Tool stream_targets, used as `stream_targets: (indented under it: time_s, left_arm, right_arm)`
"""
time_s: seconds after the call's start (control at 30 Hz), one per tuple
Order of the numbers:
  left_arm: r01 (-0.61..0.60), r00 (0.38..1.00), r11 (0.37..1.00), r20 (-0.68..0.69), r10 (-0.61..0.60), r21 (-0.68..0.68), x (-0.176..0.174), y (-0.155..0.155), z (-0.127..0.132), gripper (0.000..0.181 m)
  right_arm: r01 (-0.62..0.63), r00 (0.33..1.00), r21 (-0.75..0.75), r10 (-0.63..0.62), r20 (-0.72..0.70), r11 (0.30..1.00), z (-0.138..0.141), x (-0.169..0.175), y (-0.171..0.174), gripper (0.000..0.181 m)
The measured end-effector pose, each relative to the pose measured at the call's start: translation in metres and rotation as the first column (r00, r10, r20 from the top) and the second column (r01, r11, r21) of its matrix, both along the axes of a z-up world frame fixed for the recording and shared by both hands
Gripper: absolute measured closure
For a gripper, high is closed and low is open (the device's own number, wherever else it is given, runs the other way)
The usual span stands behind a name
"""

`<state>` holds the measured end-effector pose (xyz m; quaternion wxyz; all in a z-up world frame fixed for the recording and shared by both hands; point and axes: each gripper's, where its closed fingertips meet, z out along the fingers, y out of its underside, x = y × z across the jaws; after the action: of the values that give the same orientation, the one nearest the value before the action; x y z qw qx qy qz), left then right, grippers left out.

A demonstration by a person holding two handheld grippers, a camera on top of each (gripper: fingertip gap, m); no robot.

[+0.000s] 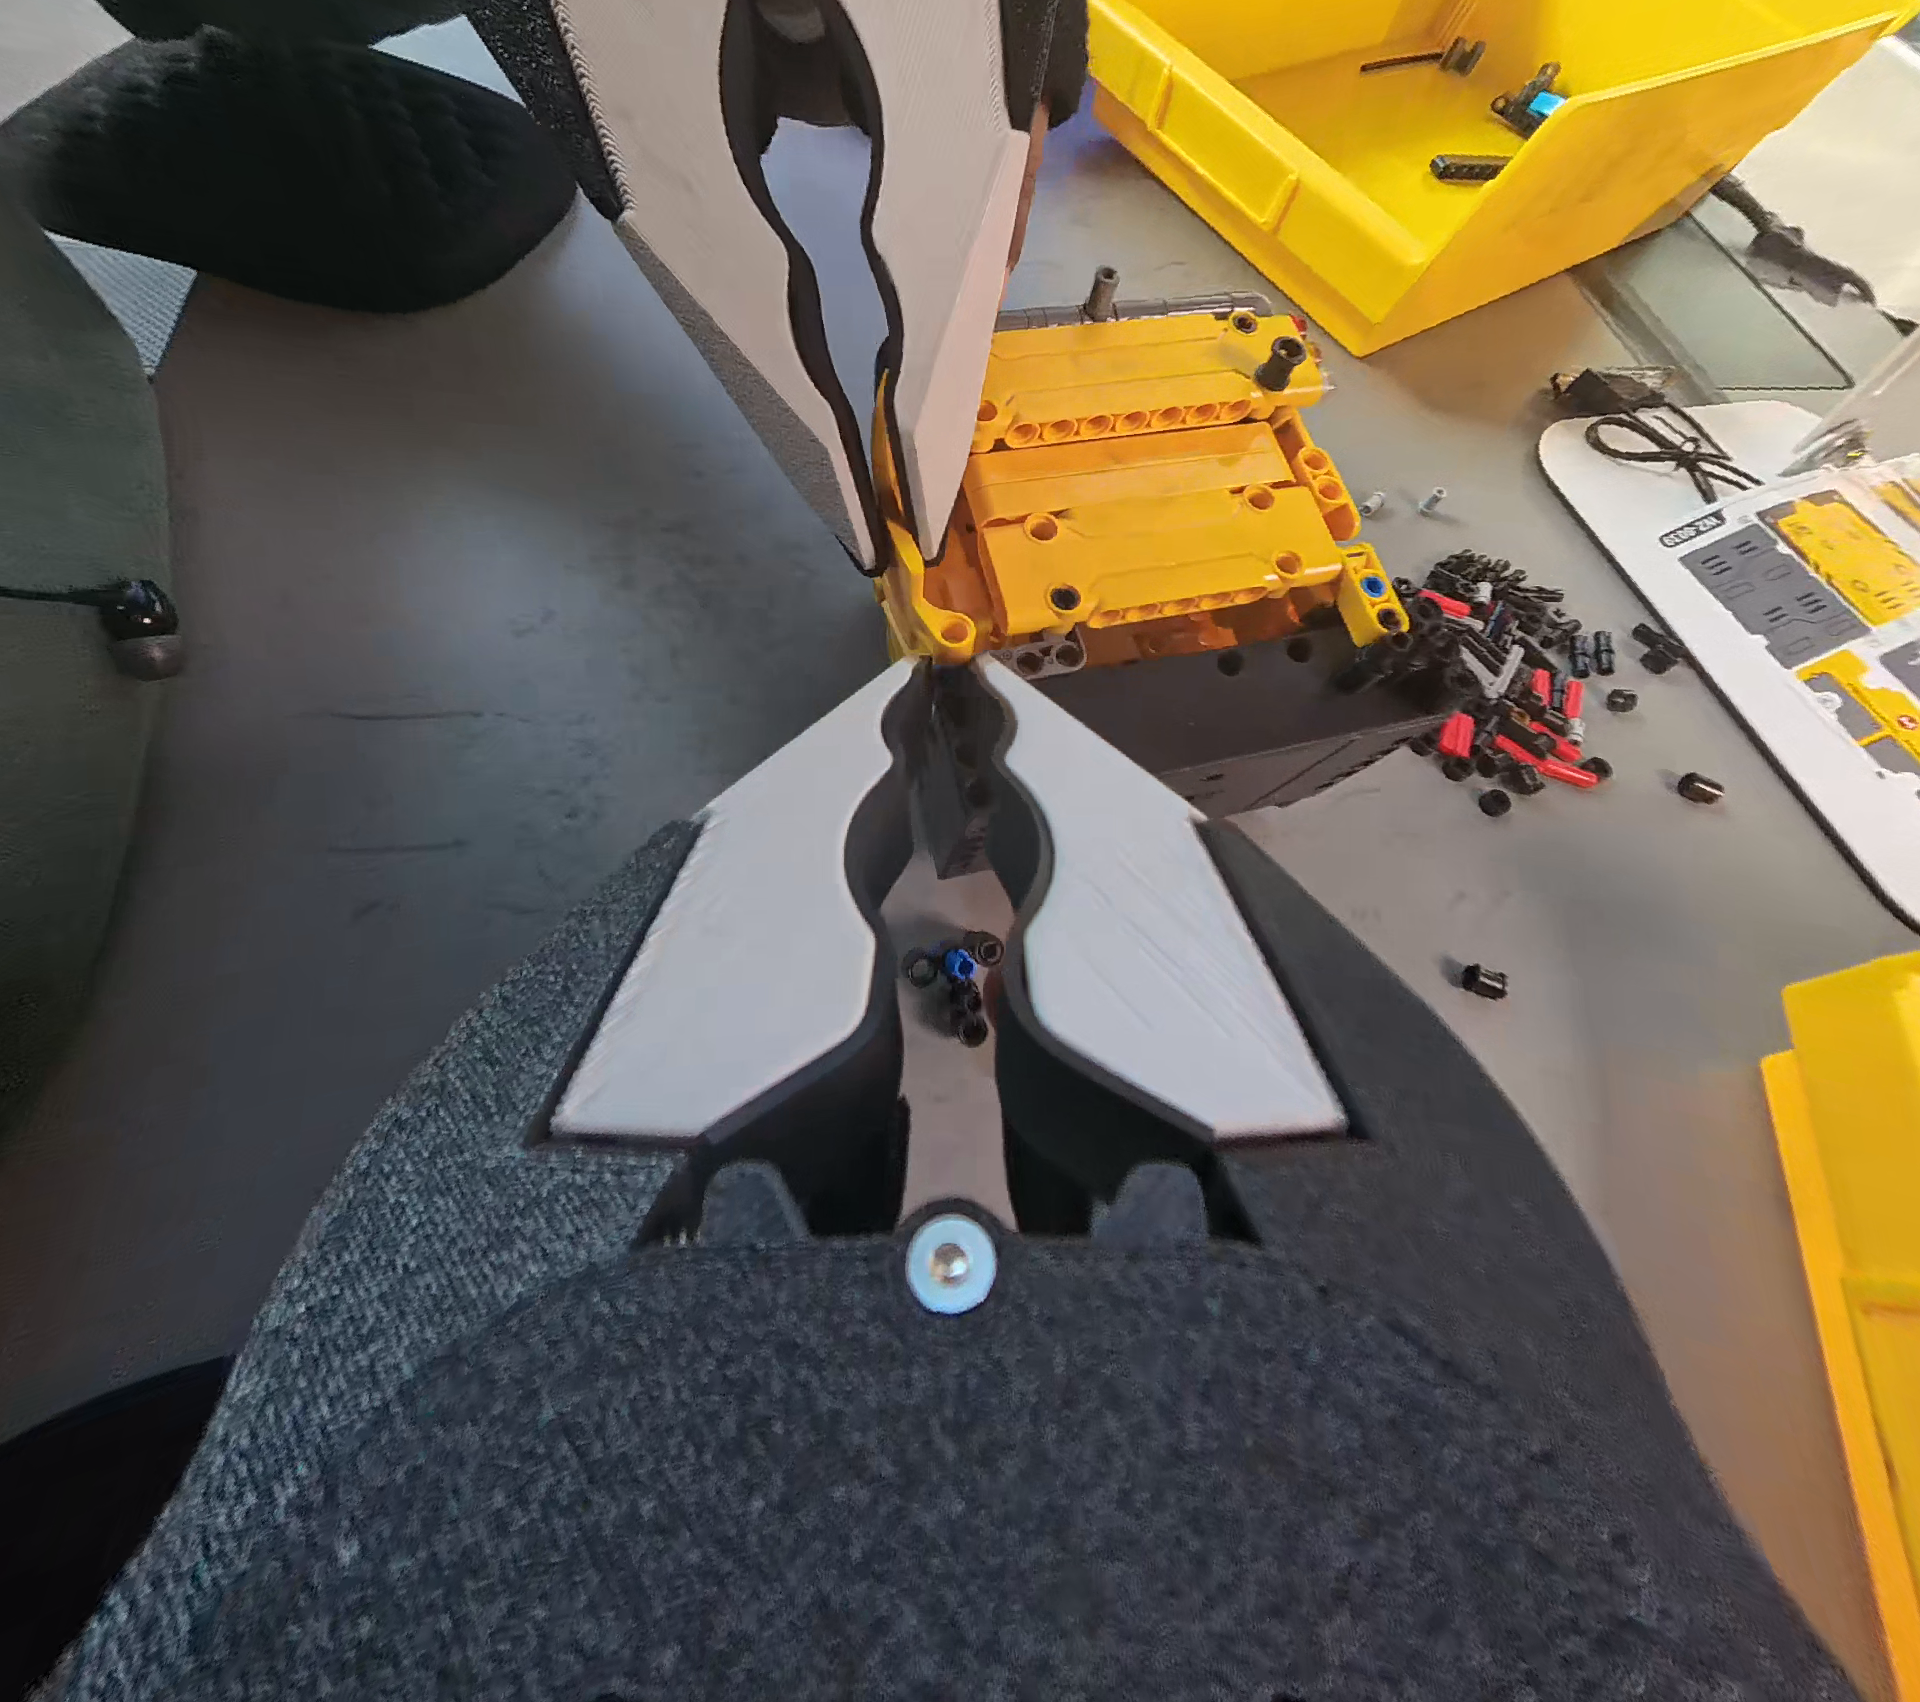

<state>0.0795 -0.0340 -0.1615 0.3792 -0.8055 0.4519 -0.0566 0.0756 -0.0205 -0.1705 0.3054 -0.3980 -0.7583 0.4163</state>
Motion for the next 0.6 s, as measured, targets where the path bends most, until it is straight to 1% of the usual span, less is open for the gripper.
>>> stream_targets:
  time_s: [0.13, 0.33, 0.6]
  left_arm:
    - [0.006, 0.999, 1.000, -0.044, -0.006, 0.012, -0.0013, -0.0024, -0.0009, 0.178]
    - [0.007, 0.996, 1.000, -0.089, -0.008, -0.008, -0.0004, -0.0017, -0.0015, 0.178]
    - [0.015, 0.996, 0.999, -0.089, -0.019, -0.048, 0.0014, -0.0008, -0.0018, 0.179]
  right_arm:
    - [0.002, 1.000, -0.031, -0.003, -0.013, 1.000, 0.0002, -0.0007, -0.0021, 0.176]
    - [-0.009, 1.000, -0.029, 0.008, -0.009, 1.000, -0.0003, 0.0016, -0.0024, 0.175]
    - [0.003, 1.000, -0.074, -0.005, -0.025, 0.997, -0.0004, 0.0028, -0.0030, 0.175]
